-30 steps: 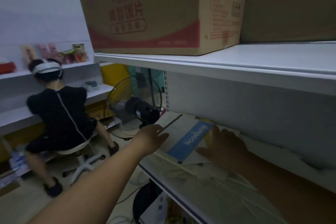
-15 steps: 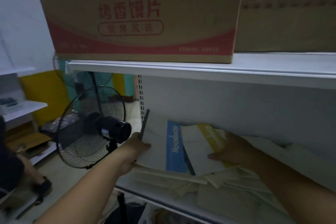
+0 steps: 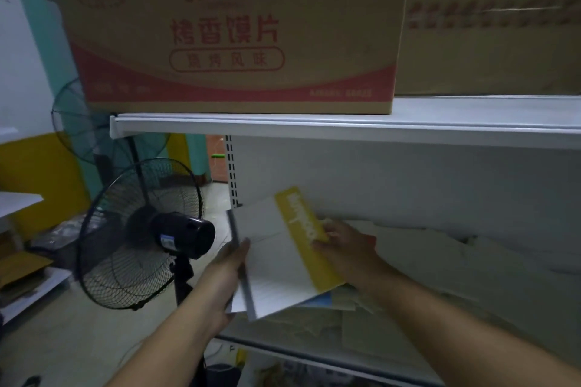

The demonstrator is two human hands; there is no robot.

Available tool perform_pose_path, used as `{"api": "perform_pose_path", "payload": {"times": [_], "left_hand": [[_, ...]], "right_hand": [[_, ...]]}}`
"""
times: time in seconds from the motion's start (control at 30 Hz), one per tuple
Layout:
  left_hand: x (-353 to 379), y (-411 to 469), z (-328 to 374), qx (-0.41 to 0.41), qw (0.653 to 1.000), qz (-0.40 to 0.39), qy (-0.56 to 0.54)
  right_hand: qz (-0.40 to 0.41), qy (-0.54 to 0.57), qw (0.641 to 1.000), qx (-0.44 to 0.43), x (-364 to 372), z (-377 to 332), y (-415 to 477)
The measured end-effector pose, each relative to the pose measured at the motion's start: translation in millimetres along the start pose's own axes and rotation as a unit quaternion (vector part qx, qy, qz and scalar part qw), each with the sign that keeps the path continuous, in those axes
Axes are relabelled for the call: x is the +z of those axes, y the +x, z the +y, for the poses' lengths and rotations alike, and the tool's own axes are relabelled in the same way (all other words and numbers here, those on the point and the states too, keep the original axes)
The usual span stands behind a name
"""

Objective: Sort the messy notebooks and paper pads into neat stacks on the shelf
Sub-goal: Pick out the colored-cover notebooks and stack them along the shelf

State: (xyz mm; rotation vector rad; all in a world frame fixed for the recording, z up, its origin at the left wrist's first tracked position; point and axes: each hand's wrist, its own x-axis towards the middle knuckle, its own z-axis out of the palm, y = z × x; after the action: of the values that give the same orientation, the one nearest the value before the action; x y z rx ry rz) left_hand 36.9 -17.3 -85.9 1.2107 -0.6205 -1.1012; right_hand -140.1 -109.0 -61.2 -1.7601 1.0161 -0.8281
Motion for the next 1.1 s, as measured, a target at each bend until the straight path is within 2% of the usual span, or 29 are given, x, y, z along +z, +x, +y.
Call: {"api": "perform_pose_path", "payload": {"times": [0.07,0.1,0.17,0.2,0.23,0.3,0.33,0.4,0.47,0.53,0.6,0.7,0.77,0.83,0.87,0.93,1.1], "left_hand": [[-0.4,-4.9,-2.0,0.033,0.999,0.007,0.001],[-3.1,-7.3,-2.6,0.039,0.999,0.013,0.000],[-10.0,-11.5,-2.8,0.045,0.999,0.021,0.004],[-13.6,-13.1,-1.9,0.047,0.999,0.020,0.007],[-16.6,-14.8,-0.1,0.049,0.998,0.020,0.015],[-21.2,-16.6,1.9,0.053,0.998,0.023,0.031],[-23.3,-17.2,2.9,0.053,0.998,0.024,0.038],[-29.3,-17.2,3.2,0.050,0.997,0.024,0.054],[-35.8,-15.1,2.7,0.042,0.996,0.022,0.070],[-40.0,-12.1,6.5,0.036,0.996,0.010,0.083],[-38.9,-7.1,11.5,0.036,0.995,0.000,0.089],[-24.9,1.5,14.3,0.035,0.997,-0.003,0.070],[-6.0,6.4,11.8,0.030,0.997,-0.016,0.064],[22.9,6.9,7.1,0.025,0.996,-0.044,0.076],[40.5,6.4,4.4,0.025,0.994,-0.062,0.089],[81.1,2.3,-1.0,0.030,0.986,-0.101,0.125],[190.4,-27.3,-26.7,0.015,0.969,-0.153,0.192]], "right_hand": [[0.004,-0.075,0.996,-0.051,11.1,11.8,8.0],[0.022,-0.148,0.987,-0.059,5.9,17.0,12.2],[0.054,-0.346,0.934,-0.074,-15.2,33.9,26.4],[0.043,-0.406,0.911,-0.054,-25.8,40.8,32.6],[0.016,-0.428,0.904,-0.013,-34.9,45.8,38.2],[-0.039,-0.408,0.911,0.049,-45.3,48.6,45.3],[-0.058,-0.417,0.905,0.056,-47.4,48.2,47.1],[-0.041,-0.480,0.875,0.050,-49.7,48.8,55.0],[-0.028,-0.503,0.861,0.070,-58.0,43.4,59.2],[-0.056,-0.470,0.873,0.118,-71.2,34.3,61.6],[-0.075,-0.376,0.911,0.152,-87.9,23.7,55.0],[0.014,-0.177,0.973,0.149,-118.2,18.0,30.1],[0.087,-0.028,0.986,0.140,-134.2,16.6,6.0],[0.115,0.100,0.981,0.122,-140.2,15.1,-18.0],[0.122,0.120,0.979,0.109,-141.5,16.5,-27.5],[0.145,0.091,0.980,0.103,-141.2,21.0,-45.1],[0.185,0.056,0.971,0.142,-169.5,41.3,-99.1]]}}
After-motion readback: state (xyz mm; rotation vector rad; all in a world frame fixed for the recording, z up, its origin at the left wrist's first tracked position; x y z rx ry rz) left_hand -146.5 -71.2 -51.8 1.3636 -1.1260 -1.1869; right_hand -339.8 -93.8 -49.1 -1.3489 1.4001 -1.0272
